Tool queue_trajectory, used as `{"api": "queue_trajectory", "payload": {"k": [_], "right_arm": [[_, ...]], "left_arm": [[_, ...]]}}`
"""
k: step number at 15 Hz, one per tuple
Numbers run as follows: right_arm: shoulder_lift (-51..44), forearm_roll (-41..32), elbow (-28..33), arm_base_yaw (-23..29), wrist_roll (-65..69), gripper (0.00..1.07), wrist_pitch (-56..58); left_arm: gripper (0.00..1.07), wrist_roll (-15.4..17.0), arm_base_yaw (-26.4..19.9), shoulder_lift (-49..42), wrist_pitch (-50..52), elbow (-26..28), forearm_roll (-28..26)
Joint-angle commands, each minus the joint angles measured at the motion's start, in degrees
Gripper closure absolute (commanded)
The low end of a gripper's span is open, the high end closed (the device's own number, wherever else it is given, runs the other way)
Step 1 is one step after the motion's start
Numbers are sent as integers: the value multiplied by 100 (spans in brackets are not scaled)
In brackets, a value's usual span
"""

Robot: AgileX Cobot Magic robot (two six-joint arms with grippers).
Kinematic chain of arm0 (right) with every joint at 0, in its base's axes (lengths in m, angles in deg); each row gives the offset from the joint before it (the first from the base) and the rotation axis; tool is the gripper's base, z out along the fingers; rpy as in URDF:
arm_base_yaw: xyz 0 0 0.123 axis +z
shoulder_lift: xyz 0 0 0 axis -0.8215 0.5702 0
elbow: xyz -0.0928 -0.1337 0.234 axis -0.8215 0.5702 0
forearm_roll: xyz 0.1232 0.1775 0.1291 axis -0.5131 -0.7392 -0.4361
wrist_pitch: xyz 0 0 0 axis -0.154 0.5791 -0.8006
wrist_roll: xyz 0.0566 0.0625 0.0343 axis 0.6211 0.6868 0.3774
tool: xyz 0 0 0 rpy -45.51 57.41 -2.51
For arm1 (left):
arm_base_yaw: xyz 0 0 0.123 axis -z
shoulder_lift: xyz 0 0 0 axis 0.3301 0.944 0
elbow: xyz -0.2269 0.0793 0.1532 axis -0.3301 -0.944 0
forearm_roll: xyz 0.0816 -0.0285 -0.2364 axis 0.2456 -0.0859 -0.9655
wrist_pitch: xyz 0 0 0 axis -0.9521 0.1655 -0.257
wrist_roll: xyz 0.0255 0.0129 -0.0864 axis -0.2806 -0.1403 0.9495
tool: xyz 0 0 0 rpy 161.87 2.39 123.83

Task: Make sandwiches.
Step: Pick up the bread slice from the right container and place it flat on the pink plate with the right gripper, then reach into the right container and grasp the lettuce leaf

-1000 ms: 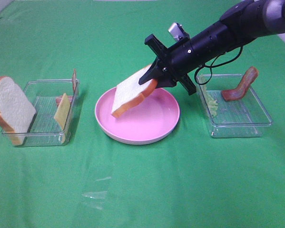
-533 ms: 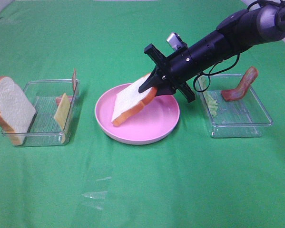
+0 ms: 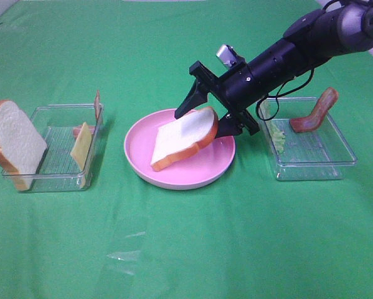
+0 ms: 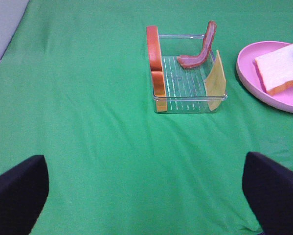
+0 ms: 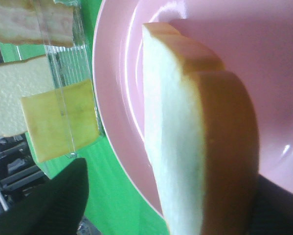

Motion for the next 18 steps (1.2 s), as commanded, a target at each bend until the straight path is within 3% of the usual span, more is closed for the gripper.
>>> {"api": "queue_trajectory", "payload": {"k": [1,9,12,15,18], "right_arm": [[-229,390,-120,11,57,29,189],[-1358,2687,-120,6,1163,29,539],[-1432,4360,-751,0,1811,29,1123],[-1421,5139,-1175,0,1977,29,1117],[-1089,5403,-1398,-11,1971,30,1117]], "left_arm": [[4,-6,11,-92,11,0,0],[4,-6,11,-92,11,0,0],[4,-6,11,-92,11,0,0],[4,-6,11,-92,11,0,0],[4,-6,11,-92,11,0,0]]}}
